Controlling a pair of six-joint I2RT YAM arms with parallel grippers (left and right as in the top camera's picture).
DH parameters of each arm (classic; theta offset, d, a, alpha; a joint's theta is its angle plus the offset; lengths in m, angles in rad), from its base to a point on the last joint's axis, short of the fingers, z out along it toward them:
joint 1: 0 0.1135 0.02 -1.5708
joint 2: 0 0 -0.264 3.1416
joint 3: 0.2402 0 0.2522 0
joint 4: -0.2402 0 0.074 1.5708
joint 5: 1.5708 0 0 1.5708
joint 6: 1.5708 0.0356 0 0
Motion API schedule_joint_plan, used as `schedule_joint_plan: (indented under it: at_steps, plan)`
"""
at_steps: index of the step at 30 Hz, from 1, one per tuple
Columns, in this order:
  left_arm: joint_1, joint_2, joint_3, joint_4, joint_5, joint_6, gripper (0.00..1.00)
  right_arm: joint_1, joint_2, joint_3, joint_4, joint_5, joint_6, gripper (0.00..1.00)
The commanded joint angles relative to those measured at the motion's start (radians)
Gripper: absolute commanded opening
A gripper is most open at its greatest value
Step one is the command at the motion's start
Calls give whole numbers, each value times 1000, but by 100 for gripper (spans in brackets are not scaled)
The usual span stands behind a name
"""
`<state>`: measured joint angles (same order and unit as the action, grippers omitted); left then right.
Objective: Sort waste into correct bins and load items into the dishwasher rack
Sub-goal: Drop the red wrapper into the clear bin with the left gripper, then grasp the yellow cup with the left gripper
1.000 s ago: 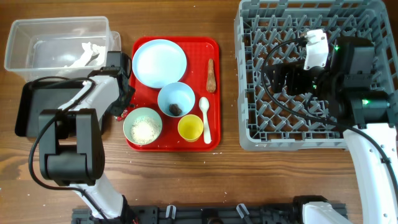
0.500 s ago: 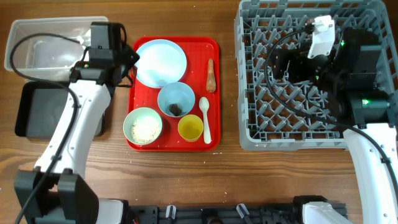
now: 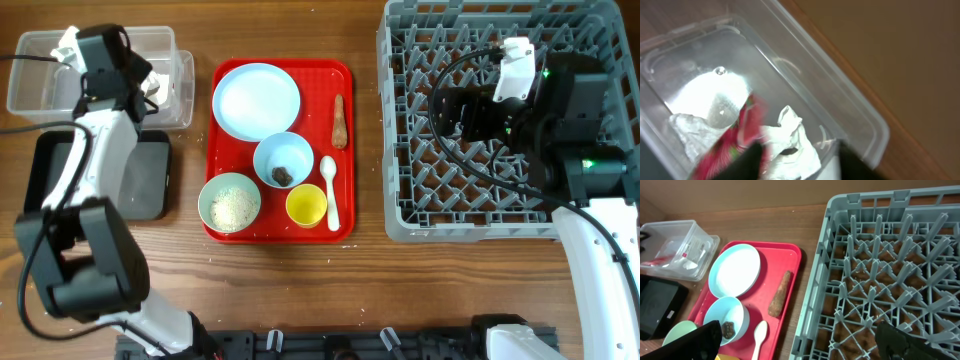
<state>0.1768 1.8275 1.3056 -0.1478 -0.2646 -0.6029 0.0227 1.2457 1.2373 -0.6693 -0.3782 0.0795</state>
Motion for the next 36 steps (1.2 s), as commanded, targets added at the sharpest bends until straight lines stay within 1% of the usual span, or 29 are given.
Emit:
schedule_joint_plan:
  at_steps: [1, 2, 4, 5, 6, 8, 9, 10, 11, 13, 15, 17, 18, 21, 22, 24, 25, 27, 28, 29, 30, 31, 34, 35, 36]
  plan:
    - [0, 7, 10, 18, -13, 21, 100, 0, 9, 17, 3, -16, 9, 100]
    - [0, -2, 13, 18, -11, 32, 100, 0, 9, 17, 5, -16, 9, 100]
    - [-3, -53, 20, 3, 108, 124, 100, 0, 9, 17, 8, -16, 9, 100]
    - [-8, -84, 24, -17, 164, 144, 100, 0, 9, 17, 8, -16, 9, 100]
    - [-36, -144, 31, -58, 221, 154, 100, 0, 9, 17, 8, -16, 9, 100]
    - [-102, -219, 31, -123, 237, 157, 100, 0, 9, 17, 7, -16, 9, 100]
    - [-155, -256, 31, -169, 279, 224, 100, 0, 9, 17, 6, -16, 9, 100]
    - [-212, -281, 31, -214, 332, 263, 100, 0, 9, 17, 5, -16, 9, 100]
    - [-266, -287, 31, -246, 352, 262, 100, 0, 9, 17, 1, -16, 9, 100]
    - [-359, -278, 31, -303, 333, 255, 100, 0, 9, 17, -5, -16, 10, 100]
    - [-430, -275, 32, -378, 270, 255, 100, 0, 9, 17, -18, -16, 10, 100]
    - [-493, -275, 100, -519, 187, 254, 100, 0, 9, 17, -25, -16, 10, 100]
    - [-508, -275, 138, -579, 172, 247, 99, 0, 9, 17, -25, -16, 10, 100]
    - [-520, -274, 285, -789, 182, 179, 99, 0, 9, 17, -31, -16, 10, 100]
    - [-520, -273, 310, -862, 209, 175, 99, 0, 9, 17, -33, -16, 10, 100]
    - [-525, -259, 310, -992, 312, 175, 100, 0, 9, 17, -34, -16, 10, 100]
    - [-531, -246, 310, -1032, 334, 176, 100, 0, 9, 17, -34, -16, 10, 99]
    - [-560, -212, 303, -1081, 335, 176, 100, 0, 9, 17, -38, -16, 14, 100]
    - [-573, -196, 281, -1078, 335, 174, 97, 0, 9, 17, -42, -16, 29, 100]
    - [-579, -187, 266, -1078, 335, 163, 91, 0, 9, 17, -45, -16, 29, 100]
    - [-581, -174, 244, -1085, 336, 125, 87, 0, 9, 17, -49, -16, 28, 100]
    - [-581, -160, 216, -1098, 336, 92, 80, 0, 9, 17, -56, -16, 28, 99]
    - [-581, -151, 112, -1093, 374, 70, 70, 0, 9, 17, -63, -16, 28, 100]
    - [-581, -151, 85, -1088, 390, 70, 60, 0, 9, 17, -64, -16, 28, 100]
    - [-583, -151, 46, -1071, 418, 71, 53, 0, 9, 17, -65, -16, 28, 100]
